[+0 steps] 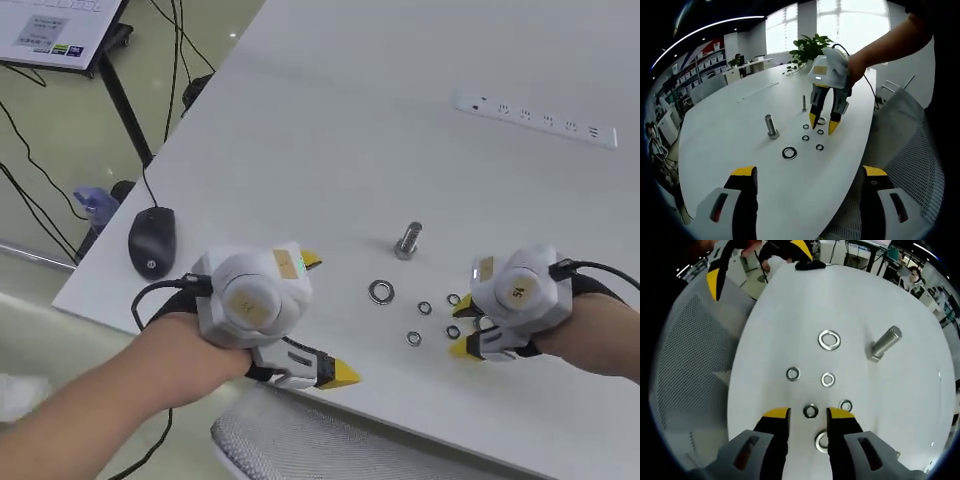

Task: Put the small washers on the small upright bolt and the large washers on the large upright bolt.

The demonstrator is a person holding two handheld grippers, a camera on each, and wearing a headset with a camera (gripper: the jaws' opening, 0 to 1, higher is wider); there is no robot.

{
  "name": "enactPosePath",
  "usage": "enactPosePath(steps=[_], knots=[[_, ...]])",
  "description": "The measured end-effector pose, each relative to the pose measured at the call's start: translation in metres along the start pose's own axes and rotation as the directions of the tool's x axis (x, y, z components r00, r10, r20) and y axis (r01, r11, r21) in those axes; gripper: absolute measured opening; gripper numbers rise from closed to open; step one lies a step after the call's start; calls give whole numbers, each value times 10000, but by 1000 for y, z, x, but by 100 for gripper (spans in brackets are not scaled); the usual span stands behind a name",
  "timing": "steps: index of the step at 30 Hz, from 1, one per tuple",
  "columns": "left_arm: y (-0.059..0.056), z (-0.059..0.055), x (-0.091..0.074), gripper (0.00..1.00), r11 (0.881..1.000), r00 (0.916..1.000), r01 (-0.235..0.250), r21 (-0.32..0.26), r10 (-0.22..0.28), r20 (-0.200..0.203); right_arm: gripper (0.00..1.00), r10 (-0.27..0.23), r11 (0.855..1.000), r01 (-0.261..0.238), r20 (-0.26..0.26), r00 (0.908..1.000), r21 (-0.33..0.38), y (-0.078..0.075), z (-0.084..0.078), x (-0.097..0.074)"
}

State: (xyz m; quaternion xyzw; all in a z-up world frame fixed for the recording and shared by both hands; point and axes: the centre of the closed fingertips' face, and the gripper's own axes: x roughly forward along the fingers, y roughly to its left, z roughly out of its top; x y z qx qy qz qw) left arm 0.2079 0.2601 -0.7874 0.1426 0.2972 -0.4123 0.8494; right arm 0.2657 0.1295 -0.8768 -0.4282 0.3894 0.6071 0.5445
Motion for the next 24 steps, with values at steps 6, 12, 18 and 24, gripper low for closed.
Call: enactPosePath(steps=[6, 12, 18, 24], knots=[[3, 0, -1, 84, 10000, 10000, -80, -50, 80, 36, 26, -5, 9998, 1, -225, 9997, -194, -1, -3, 1], [0, -5, 0, 82, 10000, 9999, -16, -35, 15, -131, 24, -11, 9987, -2, -271, 9996, -510, -1, -4, 1], [-2, -5, 1, 81, 10000, 10000, -12, -70, 11, -62, 22, 15, 9985, -28, -226, 9997, -538, -1, -4, 1], [-2, -5, 0, 81, 9999, 10000, -37, -120, 36, -64, 19, -4, 9983, -21, -429, 9991, -577, -2, -5, 1]])
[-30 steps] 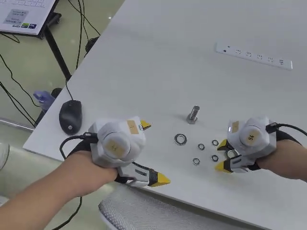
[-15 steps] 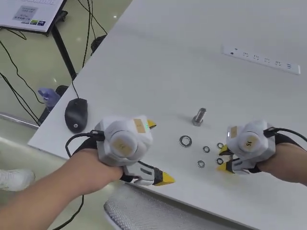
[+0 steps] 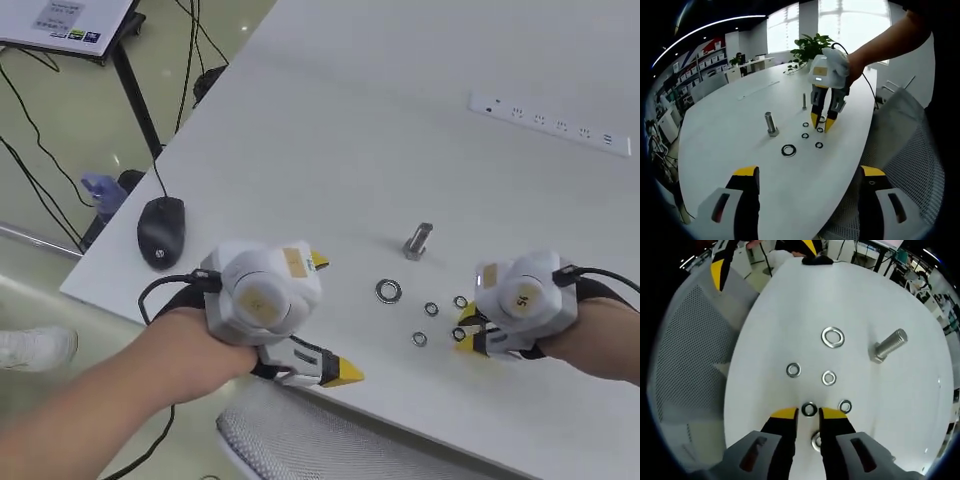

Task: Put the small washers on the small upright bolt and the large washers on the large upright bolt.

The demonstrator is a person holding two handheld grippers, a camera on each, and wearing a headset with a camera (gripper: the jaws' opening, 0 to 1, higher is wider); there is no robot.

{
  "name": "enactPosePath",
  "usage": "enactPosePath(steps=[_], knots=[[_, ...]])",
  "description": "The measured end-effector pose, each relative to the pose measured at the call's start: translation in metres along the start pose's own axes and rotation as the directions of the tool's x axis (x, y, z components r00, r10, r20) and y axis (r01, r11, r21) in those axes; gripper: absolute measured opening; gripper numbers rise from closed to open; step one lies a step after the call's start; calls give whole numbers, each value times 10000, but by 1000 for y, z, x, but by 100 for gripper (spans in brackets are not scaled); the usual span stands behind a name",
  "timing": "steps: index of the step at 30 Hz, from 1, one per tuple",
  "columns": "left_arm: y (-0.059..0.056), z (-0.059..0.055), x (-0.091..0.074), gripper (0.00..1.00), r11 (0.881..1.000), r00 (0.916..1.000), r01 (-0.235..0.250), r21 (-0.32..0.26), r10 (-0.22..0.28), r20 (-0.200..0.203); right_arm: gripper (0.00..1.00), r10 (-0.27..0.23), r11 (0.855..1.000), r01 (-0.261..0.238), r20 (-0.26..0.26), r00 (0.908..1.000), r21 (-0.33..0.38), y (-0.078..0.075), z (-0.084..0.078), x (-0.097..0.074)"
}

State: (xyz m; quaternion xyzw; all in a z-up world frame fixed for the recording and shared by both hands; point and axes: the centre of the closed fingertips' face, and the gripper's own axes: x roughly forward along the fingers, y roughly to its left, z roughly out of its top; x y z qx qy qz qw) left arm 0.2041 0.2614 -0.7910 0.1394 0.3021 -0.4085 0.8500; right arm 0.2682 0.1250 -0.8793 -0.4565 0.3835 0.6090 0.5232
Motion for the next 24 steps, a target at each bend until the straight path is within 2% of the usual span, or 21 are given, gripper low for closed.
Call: enactPosePath(steps=[5, 7, 10, 12, 19, 24], knots=[[1, -2, -2, 80, 10000, 10000, -70, -35, 70, -32, 15, -59, 9999, 57, -207, 9998, -93, 1, 1, 0], [2, -1, -2, 79, 9999, 10000, -98, -104, 98, 13, 15, -99, 9999, 101, -326, 9994, 84, 0, 2, 1], [0, -2, -4, 78, 9999, 9999, -102, -105, 102, 22, 14, -211, 9997, 203, -613, 9979, -133, 1, 1, 1], [-1, -3, -5, 78, 9999, 9999, -108, -68, 107, -25, 14, -217, 9997, 222, -730, 9971, 59, 0, 1, 1], [-3, 1, -5, 77, 9999, 9999, -130, -51, 130, -29, 13, -158, 9995, 176, -667, 9977, 272, -1, 0, 1], [-3, 1, -6, 76, 9999, 9999, -136, -21, 136, -78, 12, -395, 9978, 415, -402, 9984, 521, -3, 2, -1]])
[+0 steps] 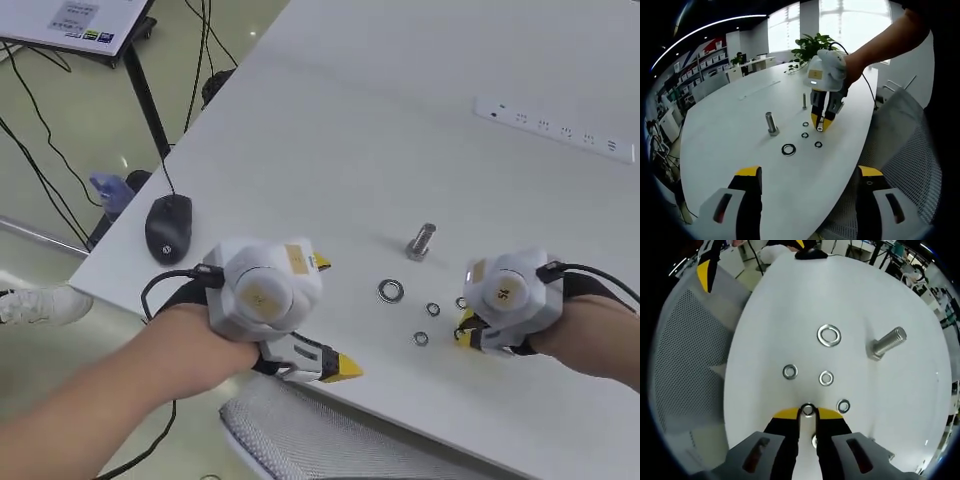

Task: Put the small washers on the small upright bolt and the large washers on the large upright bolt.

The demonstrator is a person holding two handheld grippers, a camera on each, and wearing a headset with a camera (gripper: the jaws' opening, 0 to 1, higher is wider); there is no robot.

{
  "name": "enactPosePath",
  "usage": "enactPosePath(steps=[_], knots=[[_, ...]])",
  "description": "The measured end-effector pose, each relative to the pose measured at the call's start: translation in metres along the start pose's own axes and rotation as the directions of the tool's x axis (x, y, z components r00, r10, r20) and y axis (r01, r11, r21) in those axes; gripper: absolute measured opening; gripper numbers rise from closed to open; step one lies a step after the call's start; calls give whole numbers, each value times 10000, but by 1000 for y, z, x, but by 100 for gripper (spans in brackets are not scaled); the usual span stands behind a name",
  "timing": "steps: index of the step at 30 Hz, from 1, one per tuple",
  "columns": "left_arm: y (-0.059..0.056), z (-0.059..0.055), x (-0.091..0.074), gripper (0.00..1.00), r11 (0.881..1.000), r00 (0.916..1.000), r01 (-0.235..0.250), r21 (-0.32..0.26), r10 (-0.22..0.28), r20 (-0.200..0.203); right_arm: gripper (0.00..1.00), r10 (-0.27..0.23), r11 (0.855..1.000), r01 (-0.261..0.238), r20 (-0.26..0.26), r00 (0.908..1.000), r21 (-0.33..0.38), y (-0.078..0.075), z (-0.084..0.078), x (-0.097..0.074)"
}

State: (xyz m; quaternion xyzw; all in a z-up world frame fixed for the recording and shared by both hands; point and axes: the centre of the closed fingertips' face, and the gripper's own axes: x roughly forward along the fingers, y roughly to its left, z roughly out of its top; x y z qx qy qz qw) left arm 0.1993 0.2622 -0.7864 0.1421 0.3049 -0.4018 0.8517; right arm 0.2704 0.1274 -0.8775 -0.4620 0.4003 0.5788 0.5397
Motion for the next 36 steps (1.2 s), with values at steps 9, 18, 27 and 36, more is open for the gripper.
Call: enactPosePath(steps=[9, 18, 27, 36], knots=[[4, -3, 1, 77, 9999, 10000, -81, -126, 81, -39, 12, 11, 9956, -27, 170, 9999, 936, 0, -8, -23], [11, -2, 3, 80, 9998, 9999, -109, -145, 109, -5, 12, -353, 9750, 322, 102, 9993, 2197, -27, -39, -65], [10, -7, 6, 82, 9998, 9999, 6, -197, -9, -168, 12, -901, 9527, 861, 4, 9959, 2914, -55, -60, -95], [8, -10, 10, 88, 9995, 9997, 122, -295, -128, -215, 12, -1176, 9471, 1099, 76, 9930, 3014, -79, -49, -101]])
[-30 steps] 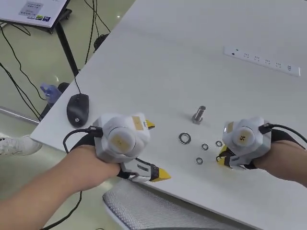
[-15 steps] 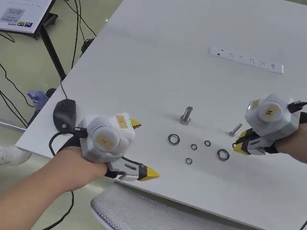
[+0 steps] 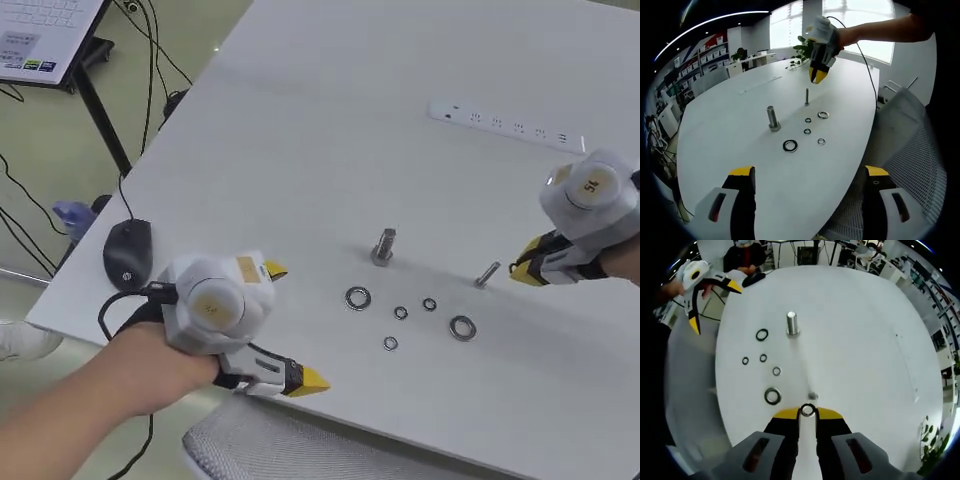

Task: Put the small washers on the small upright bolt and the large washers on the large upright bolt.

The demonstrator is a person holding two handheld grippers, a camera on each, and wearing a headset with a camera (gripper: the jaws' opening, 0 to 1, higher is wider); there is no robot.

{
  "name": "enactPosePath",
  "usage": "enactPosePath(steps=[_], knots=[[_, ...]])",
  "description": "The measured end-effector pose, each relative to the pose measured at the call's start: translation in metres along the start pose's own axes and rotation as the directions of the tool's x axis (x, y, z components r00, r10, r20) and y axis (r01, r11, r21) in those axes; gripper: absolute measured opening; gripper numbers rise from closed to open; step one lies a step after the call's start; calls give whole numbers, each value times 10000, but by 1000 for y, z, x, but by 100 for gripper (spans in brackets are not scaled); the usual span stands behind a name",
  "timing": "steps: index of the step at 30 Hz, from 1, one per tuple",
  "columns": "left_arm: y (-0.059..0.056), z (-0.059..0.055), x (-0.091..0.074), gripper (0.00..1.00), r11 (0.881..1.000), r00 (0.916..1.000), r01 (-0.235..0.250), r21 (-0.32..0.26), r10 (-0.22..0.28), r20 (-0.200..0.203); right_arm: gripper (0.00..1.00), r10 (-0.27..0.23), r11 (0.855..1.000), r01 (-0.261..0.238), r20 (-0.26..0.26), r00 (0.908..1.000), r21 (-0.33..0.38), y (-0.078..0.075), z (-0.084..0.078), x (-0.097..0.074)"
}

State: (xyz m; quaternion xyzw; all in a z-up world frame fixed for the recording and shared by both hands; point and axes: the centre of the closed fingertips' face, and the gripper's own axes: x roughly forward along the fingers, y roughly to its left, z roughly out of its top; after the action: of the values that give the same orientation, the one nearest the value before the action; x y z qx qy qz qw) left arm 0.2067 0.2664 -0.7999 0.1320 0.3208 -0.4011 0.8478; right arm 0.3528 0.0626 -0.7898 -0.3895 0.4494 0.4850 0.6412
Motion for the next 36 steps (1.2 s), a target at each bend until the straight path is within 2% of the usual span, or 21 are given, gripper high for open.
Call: enactPosePath(steps=[4, 15, 18, 36], knots=[[1, 2, 1, 91, 10000, 10000, -6, 24, 6, 48, 12, 54, 10000, -54, -50, 10000, -26, -3, 6, 5], [2, -1, 0, 95, 10000, 10000, 79, -31, -80, -28, 12, 151, 9997, -159, -399, 9991, -200, -11, 4, 20], [2, 0, 0, 96, 10000, 10000, 94, 25, -94, 10, 12, 91, 9992, -109, -464, 9989, -390, -12, 4, 21], [2, -6, 1, 92, 9999, 9997, 149, -6, -149, -177, 12, 305, 9982, -341, -709, 9970, -494, -11, 2, 34]])
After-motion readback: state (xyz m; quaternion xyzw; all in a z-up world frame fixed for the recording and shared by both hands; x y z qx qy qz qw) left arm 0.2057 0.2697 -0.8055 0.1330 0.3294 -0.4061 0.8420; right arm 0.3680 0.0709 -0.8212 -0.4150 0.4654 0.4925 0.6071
